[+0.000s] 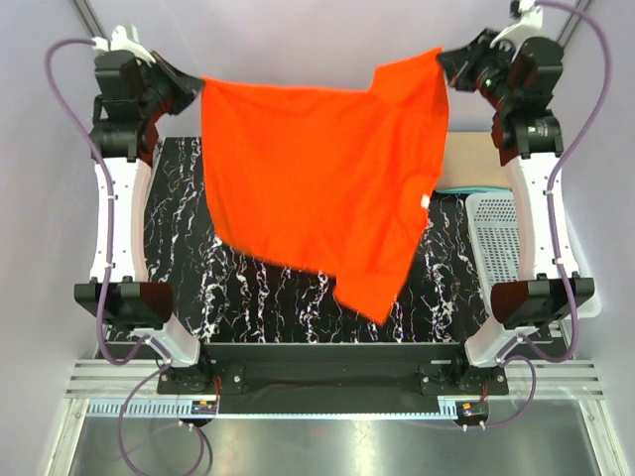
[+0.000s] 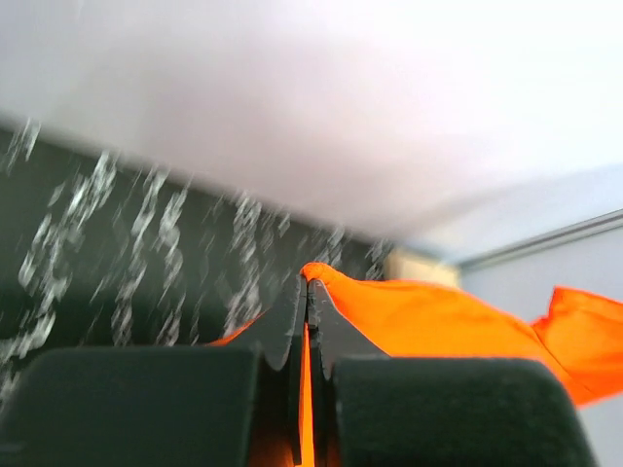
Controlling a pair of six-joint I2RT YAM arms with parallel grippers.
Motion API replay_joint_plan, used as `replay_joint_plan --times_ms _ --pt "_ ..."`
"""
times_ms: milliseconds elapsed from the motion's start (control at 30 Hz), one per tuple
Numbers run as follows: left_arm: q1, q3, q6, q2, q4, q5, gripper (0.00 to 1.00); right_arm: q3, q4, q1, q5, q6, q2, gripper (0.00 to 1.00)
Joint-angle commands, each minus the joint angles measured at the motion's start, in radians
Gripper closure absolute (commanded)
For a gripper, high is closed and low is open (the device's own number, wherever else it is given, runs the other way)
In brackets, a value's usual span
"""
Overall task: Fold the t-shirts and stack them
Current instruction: Flatten the tshirt out
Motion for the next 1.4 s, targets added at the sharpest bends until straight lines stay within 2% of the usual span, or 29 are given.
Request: replay_joint_plan --times_ms 0,167,267,367,600,767,933,1067,1233,1300,1367 --pt "0.002 0.055 -0.039 -0.095 0.153 -0.020 1.00 0.183 -0.003 -0.002 -0.003 -0.074 -0.063 1.00" --pt "0.002 -0.156 -0.024 -0.298 0.201 -0.026 1.00 0.055 -0.009 -0.002 -0.017 -0.122 -0.212 1.00" --pt "0.000 -0.259 -0.006 -0.433 0.198 -0.022 1.00 -0.083 -0.028 -0.003 -0.022 -0.140 -0.377 1.00" --pt "0.002 -0.331 0.022 -0.566 0.166 -0.037 1.00 -0.153 -0.078 -0.002 -0.023 -0.152 -0.503 1.00" --pt "-0.001 -0.344 0.071 -0.792 0.019 -0.054 1.00 -0.167 -0.236 -0.003 -0.077 -0.134 -0.714 1.00" --pt "-0.079 -0.253 0.111 -0.859 -0.136 -0.189 1.00 -0.079 -0.328 -0.002 -0.063 -0.106 -0.783 1.00" --pt "-0.079 -0.194 0.119 -0.824 -0.178 -0.178 1.00 0.028 -0.373 -0.002 -0.029 -0.122 -0.725 1.00" --pt "-0.079 -0.204 0.171 -0.731 -0.236 -0.221 1.00 -0.050 -0.297 -0.003 -0.049 -0.137 -0.619 1.00" --pt "-0.079 -0.443 0.218 -0.691 -0.135 -0.322 1.00 -0.240 -0.125 -0.002 -0.193 -0.128 -0.504 1.00" --pt "-0.079 -0.529 0.226 -0.671 -0.060 -0.374 1.00 -0.384 0.036 -0.003 -0.242 -0.114 -0.459 1.00" --pt "-0.079 -0.678 0.223 -0.657 0.015 -0.408 1.00 -0.496 0.186 -0.003 -0.290 -0.094 -0.382 1.00"
